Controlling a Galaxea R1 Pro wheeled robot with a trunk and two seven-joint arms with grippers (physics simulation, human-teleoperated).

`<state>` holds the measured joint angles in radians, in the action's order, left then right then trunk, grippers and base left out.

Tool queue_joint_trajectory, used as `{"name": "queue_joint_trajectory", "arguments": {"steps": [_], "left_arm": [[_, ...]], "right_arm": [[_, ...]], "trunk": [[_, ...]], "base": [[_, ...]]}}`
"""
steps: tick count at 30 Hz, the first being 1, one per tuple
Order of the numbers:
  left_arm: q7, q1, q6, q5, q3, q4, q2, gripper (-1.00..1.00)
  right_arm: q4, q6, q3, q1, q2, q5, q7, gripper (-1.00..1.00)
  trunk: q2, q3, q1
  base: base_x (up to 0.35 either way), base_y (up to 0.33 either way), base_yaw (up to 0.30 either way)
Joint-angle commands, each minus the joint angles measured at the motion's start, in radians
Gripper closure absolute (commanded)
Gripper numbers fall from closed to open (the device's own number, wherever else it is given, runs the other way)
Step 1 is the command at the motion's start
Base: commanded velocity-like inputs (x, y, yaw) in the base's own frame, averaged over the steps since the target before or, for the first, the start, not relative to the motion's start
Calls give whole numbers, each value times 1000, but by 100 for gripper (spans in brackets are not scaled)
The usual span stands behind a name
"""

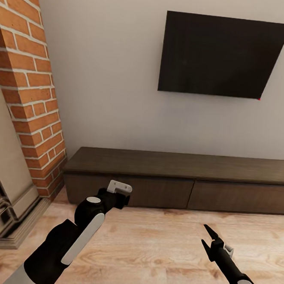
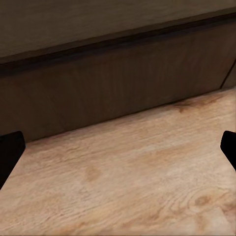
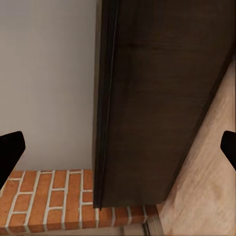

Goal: Place each of the two pumpkins and all three candles from the living room inside a cabinet in the living room (use any cabinet), then make sure every cabinet is closed, and position the cauldron so it is next to a table in the living room.

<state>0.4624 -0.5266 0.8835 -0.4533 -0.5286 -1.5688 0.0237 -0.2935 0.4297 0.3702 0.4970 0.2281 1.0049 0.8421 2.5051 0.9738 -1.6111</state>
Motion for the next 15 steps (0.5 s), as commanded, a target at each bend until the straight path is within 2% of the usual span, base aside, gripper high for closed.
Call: {"name": "queue_joint_trajectory", "arguments": {"steps": [1, 9, 15], "left_arm": [[11, -1, 0, -10, -2, -1, 1, -100], [11, -1, -4, -10, -3, 0, 1, -100], [11, -1, -4, -10, -4, 0, 1, -100]], "right_arm": [[-1, 7, 2, 1, 0, 8, 2, -100], [-10, 0, 2, 1, 0, 9, 17, -100], [-10, -3, 0, 2, -2, 9, 66, -100]], "trunk": [[1, 5, 0], [3, 36, -4], [4, 59, -6]], "base": [[0, 0, 0], [0, 0, 0], [0, 0, 0]]}}
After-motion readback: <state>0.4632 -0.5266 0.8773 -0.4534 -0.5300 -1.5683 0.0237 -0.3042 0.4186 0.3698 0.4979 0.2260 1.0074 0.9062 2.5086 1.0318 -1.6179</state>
